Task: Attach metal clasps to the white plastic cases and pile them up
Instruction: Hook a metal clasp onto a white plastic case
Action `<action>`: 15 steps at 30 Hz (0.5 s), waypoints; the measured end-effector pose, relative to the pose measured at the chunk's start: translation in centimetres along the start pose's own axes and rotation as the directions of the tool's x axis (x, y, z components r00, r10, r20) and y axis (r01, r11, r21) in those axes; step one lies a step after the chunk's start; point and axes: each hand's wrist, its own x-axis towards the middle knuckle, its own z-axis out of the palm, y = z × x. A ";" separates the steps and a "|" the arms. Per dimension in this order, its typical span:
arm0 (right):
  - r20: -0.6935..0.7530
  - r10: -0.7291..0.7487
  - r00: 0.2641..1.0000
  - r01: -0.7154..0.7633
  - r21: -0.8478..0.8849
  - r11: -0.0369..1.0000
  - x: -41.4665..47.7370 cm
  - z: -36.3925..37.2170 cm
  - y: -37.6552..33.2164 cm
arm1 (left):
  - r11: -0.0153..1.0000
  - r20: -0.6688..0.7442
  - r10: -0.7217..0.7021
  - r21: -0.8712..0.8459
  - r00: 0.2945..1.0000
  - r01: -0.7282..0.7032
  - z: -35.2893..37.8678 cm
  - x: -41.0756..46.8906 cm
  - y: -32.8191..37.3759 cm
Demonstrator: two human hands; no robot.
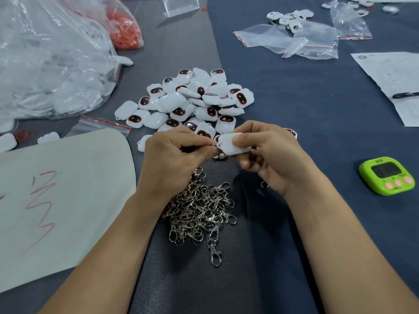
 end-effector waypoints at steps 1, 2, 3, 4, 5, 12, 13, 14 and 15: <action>-0.007 -0.014 1.000 0.014 -0.008 1.000 0.0 0.0 0.0 | 1.000 0.001 0.008 0.026 1.000 -0.008 0.0 -0.1 0.0; -0.015 -0.033 0.999 0.033 -0.022 0.999 0.0 0.0 0.0 | 0.998 0.008 0.019 0.062 1.000 -0.020 0.0 -0.3 0.1; -0.019 -0.057 0.998 0.056 -0.042 0.998 -0.1 0.1 0.1 | 0.994 0.020 0.031 0.103 0.999 -0.033 0.0 -0.4 0.1; -0.020 -0.085 0.996 0.083 -0.066 0.994 -0.1 0.1 0.1 | 0.989 0.035 0.048 0.141 0.998 -0.052 -0.1 -0.5 0.2; -0.019 -0.115 0.993 0.113 -0.087 0.990 -0.2 0.2 0.2 | 0.981 0.049 0.072 0.179 0.996 -0.079 -0.1 -0.5 0.2; -0.061 -0.337 0.940 0.307 -0.286 0.908 -0.3 1.8 1.4 | 0.839 0.156 0.259 0.453 0.953 -0.302 -0.6 -0.8 0.5; -0.077 -0.339 0.938 0.308 -0.266 0.913 -0.3 2.0 1.5 | 0.819 0.154 0.275 0.480 0.949 -0.315 -0.5 -0.8 0.4; -0.094 -0.326 0.940 0.300 -0.223 0.928 -0.3 2.1 1.5 | 0.818 0.136 0.275 0.488 0.952 -0.306 -0.5 -0.7 0.5; -0.107 -0.299 0.948 0.280 -0.162 0.946 -0.3 2.1 1.4 | 0.837 0.098 0.252 0.478 0.963 -0.268 -0.4 -0.7 0.5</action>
